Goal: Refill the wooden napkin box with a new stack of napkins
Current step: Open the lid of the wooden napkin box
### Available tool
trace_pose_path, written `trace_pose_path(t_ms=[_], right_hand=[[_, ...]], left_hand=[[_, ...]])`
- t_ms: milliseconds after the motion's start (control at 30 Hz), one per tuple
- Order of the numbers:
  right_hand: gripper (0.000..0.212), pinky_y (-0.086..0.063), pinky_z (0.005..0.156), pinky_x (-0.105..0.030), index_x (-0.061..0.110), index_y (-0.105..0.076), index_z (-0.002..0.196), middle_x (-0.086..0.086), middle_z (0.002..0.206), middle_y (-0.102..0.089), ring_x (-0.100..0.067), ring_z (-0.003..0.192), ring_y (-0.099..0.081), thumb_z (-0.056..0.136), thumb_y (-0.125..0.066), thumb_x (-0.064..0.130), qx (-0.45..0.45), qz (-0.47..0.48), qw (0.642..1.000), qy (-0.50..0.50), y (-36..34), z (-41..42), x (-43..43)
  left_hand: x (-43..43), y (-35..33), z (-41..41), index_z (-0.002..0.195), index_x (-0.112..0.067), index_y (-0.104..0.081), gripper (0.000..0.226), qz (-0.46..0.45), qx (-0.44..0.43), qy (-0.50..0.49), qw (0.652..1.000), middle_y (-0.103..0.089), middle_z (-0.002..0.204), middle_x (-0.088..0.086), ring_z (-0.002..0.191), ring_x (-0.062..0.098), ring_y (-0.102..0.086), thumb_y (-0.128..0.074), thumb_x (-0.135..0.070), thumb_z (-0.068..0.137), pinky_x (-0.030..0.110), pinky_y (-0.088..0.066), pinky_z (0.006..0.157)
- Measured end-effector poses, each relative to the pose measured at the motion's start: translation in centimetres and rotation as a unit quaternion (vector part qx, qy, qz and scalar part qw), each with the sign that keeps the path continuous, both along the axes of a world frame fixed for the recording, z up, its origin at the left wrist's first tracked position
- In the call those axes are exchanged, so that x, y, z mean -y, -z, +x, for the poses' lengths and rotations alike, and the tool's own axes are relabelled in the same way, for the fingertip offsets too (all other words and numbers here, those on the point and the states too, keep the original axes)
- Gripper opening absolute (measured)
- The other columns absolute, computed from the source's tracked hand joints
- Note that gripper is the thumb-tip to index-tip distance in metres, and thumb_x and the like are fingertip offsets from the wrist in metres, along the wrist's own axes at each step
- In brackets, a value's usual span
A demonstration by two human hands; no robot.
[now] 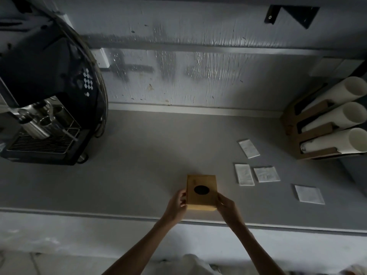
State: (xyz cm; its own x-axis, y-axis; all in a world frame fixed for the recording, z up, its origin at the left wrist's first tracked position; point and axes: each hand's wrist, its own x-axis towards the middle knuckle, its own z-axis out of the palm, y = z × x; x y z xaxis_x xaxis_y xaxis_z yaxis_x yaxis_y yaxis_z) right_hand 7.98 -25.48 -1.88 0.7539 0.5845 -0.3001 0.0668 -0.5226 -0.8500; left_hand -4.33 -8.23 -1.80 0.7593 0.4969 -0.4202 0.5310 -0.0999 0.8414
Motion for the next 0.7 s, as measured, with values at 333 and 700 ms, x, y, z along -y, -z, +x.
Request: trace_pose_path(t_ms=[333, 700], right_hand=[[0.071, -0.059, 0.076, -0.023, 0.027, -0.061, 0.118, 0.003, 0.132, -0.056, -0.016, 0.111, -0.063, 0.054, -0.09, 0.035, 0.368, -0.109, 0.897, -0.221, 0.8, 1.2, -1.0], [0.033, -0.048, 0.075, -0.024, 0.031, -0.063, 0.117, -0.001, 0.101, -0.074, -0.016, 0.094, -0.069, 0.085, -0.065, 0.039, 0.268, -0.148, 0.911, -0.276, -6.1, 8.3, -3.9]], left_hand=[[-0.5, 0.2, 0.7, 0.135, -0.026, -0.037, 0.064, 0.073, 0.025, 0.079, 0.994, -0.053, 0.117, -0.014, 0.1, 0.005, -0.06, -0.071, -0.018, 0.081, 0.018, -0.055, 0.081], [-0.3, 0.7, 0.8, 0.141, -0.012, -0.04, 0.062, 0.103, -0.011, 0.042, 0.994, -0.057, 0.129, 0.003, 0.104, 0.014, -0.063, -0.065, -0.011, 0.084, 0.019, -0.05, 0.088]])
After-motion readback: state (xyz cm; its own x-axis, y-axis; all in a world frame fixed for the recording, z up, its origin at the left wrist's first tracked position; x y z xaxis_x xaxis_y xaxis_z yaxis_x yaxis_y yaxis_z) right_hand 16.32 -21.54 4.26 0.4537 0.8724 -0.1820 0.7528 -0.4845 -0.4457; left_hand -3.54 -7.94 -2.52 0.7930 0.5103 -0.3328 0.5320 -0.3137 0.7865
